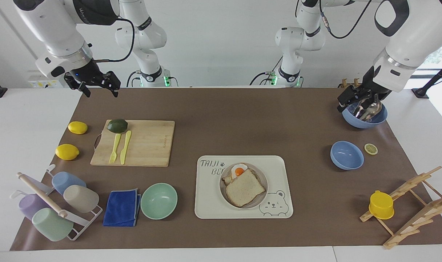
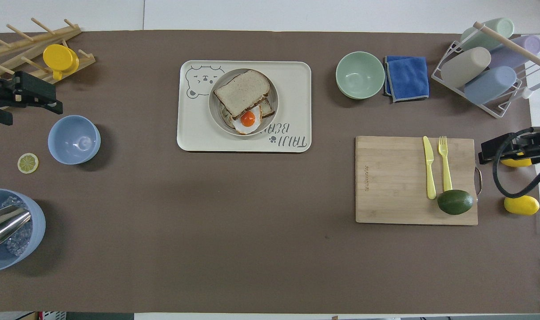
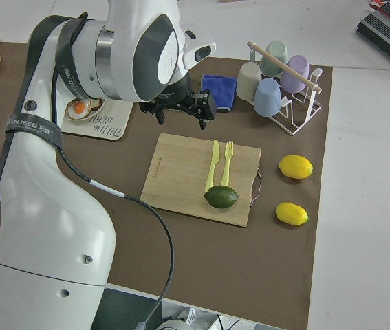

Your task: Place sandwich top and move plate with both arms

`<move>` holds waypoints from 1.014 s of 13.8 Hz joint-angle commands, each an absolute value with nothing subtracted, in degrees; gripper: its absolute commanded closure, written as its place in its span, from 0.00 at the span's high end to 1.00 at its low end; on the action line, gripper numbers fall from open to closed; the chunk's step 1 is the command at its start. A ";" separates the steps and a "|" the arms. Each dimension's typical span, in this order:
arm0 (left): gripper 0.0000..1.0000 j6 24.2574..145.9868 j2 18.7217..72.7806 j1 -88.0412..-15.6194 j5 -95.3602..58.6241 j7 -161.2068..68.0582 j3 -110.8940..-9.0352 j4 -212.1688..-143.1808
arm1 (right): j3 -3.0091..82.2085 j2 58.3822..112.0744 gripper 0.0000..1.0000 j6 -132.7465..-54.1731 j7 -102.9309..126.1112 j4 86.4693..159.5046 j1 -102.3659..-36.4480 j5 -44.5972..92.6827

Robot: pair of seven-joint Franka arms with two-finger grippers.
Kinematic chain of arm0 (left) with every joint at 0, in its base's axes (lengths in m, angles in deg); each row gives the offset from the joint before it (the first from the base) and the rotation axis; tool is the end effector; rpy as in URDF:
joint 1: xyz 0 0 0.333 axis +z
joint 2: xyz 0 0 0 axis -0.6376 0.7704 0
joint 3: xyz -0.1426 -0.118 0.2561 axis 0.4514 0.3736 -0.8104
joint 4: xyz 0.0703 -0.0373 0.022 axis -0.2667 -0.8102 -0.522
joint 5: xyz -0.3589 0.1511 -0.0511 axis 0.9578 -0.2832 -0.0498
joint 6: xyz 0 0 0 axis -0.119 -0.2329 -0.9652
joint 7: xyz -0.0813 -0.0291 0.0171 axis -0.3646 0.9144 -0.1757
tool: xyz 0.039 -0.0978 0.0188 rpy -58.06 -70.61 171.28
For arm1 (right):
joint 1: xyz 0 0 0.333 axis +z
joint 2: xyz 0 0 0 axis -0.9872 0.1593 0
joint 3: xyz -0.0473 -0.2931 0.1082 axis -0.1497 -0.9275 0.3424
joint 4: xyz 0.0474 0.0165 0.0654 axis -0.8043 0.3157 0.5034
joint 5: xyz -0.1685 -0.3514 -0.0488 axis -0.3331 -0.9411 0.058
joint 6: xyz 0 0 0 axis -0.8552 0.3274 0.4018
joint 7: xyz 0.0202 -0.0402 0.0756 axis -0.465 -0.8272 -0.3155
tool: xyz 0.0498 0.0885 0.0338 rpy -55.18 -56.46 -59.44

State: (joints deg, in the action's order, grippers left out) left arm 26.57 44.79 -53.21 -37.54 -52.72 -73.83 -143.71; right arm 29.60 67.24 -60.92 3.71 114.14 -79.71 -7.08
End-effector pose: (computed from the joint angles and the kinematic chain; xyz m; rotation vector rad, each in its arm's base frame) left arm 0.5810 -0.0510 0.6419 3.0681 0.1505 -0.1262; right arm 0.5275 -0.0172 0.6050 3.1302 -0.0404 -0.1972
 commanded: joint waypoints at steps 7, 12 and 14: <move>1.00 29.18 33.32 -42.95 -39.90 -53.40 -59.92 -162.52 | 29.76 66.20 1.00 -61.47 4.65 115.47 -80.30 -6.37; 1.00 29.88 34.64 -44.54 -43.68 -53.75 -59.39 -159.09 | 29.76 66.20 1.00 -61.47 4.65 115.47 -80.30 -6.46; 1.00 30.23 34.64 -44.10 -43.33 -53.76 -59.13 -159.09 | 29.76 66.20 1.00 -61.47 4.65 115.47 -80.30 -6.37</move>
State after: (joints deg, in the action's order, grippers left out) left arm 29.26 35.27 -43.97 -41.99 -52.90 -59.16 -158.83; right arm 29.60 67.24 -60.92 3.71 114.14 -79.71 -7.08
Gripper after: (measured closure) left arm 0.000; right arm 0.000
